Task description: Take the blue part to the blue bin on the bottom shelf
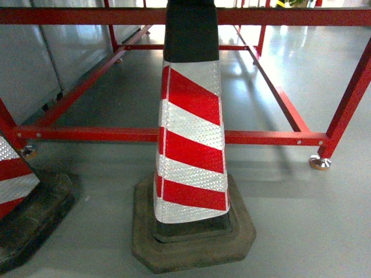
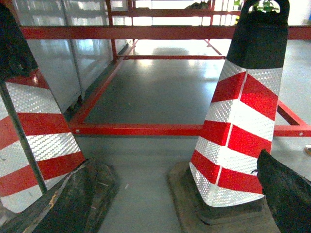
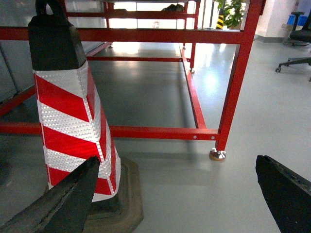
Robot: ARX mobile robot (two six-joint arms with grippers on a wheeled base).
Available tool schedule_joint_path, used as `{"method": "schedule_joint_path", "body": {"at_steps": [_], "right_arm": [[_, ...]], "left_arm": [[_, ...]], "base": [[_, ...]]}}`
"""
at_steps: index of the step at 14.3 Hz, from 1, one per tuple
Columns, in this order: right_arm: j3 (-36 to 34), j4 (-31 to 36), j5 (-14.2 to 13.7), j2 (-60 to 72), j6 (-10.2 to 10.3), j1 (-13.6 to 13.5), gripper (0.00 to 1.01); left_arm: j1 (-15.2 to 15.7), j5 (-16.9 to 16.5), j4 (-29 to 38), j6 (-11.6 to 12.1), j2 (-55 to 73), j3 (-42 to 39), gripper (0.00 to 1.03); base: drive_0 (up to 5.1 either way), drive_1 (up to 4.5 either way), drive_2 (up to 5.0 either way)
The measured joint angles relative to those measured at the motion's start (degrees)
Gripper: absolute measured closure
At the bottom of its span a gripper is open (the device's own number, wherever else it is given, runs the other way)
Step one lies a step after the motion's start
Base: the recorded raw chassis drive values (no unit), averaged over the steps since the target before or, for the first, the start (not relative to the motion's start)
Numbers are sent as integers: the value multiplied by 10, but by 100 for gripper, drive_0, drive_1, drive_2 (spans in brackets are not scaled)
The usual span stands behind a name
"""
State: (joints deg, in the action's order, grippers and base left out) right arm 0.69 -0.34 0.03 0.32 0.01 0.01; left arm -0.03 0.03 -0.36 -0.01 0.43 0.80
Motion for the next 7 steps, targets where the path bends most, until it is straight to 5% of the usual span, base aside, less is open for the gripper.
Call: {"method": "schedule_joint_path", "body": {"at_steps": [7], "right_arm": [[0, 0, 0, 0, 0, 0, 3]], "left_arm": [[0, 0, 0, 0, 0, 0, 5]], "base": [[0, 0, 0]]}}
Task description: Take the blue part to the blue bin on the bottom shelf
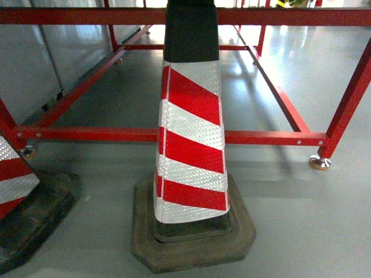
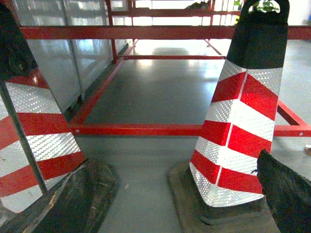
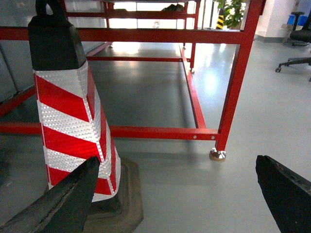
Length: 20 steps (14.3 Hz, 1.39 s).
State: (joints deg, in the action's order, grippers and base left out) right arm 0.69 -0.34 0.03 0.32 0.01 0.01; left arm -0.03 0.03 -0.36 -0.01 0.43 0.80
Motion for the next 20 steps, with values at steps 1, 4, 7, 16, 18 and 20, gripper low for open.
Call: {"method": "schedule_joint_path", "body": {"at_steps": [1, 4, 7, 16, 18, 20], "right_arm": [[0, 0, 0, 0, 0, 0, 3], [0, 0, 0, 0, 0, 0, 3], [0, 0, 0, 0, 0, 0, 3], [0, 1, -1, 0, 1, 0, 3], [0, 0, 0, 0, 0, 0, 3], [0, 1, 0, 0, 1, 0, 3]], "left_arm": [[0, 0, 0, 0, 0, 0, 5], [0, 0, 0, 0, 0, 0, 5], [0, 1, -1, 0, 0, 0, 5], [0, -1, 0, 0, 0, 0, 5], [0, 1, 1, 0, 0, 0, 5], [0, 0, 1, 0, 0, 0, 5]], "base": [[0, 0, 0], [0, 0, 0], [0, 0, 0], [0, 0, 0], [0, 0, 0], [0, 0, 0]]}}
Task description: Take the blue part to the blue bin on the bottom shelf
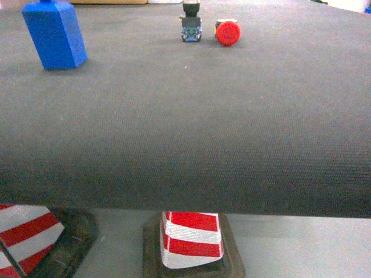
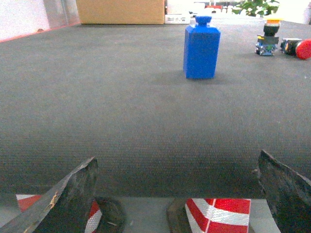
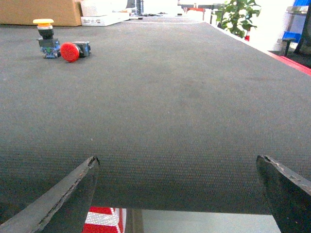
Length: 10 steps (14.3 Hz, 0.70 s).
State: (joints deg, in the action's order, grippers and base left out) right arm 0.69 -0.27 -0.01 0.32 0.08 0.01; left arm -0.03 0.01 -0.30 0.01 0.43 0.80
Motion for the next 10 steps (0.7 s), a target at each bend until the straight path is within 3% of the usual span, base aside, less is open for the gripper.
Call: {"method": "schedule_joint_path", "body": {"at_steps": [10], "right_arm": [[0, 2, 0, 0, 0, 0, 3]], "left_arm": [[0, 0, 3, 0, 0, 0, 5]], "base": [[0, 0, 0]]}}
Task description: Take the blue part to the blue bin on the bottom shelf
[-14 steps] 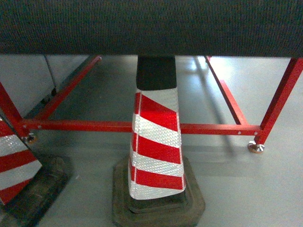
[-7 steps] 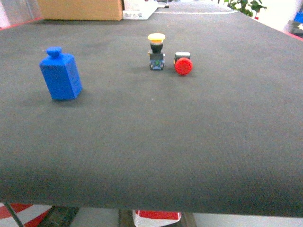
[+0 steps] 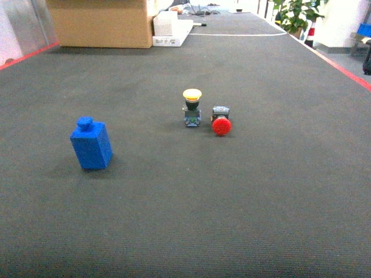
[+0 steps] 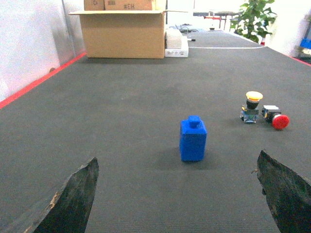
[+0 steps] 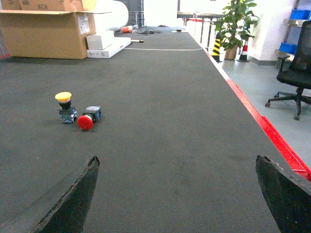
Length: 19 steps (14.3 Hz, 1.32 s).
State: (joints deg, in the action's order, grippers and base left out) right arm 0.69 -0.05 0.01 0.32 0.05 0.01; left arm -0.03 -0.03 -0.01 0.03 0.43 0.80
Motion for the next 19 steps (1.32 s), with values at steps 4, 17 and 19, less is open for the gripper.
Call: {"method": "schedule_joint_path", "body": {"at_steps": [4, 17, 19], "right_arm": [[0, -1, 0, 0, 0, 0, 3], [0, -2, 0, 0, 0, 0, 3], [0, -2, 0, 0, 0, 0, 3]], "left_arm": [[0, 1, 0, 0, 0, 0, 5], [0, 1, -2, 0, 0, 0, 5], [0, 1, -2, 0, 0, 0, 5]], "base": [[0, 0, 0], [0, 0, 0], [0, 0, 0]]}}
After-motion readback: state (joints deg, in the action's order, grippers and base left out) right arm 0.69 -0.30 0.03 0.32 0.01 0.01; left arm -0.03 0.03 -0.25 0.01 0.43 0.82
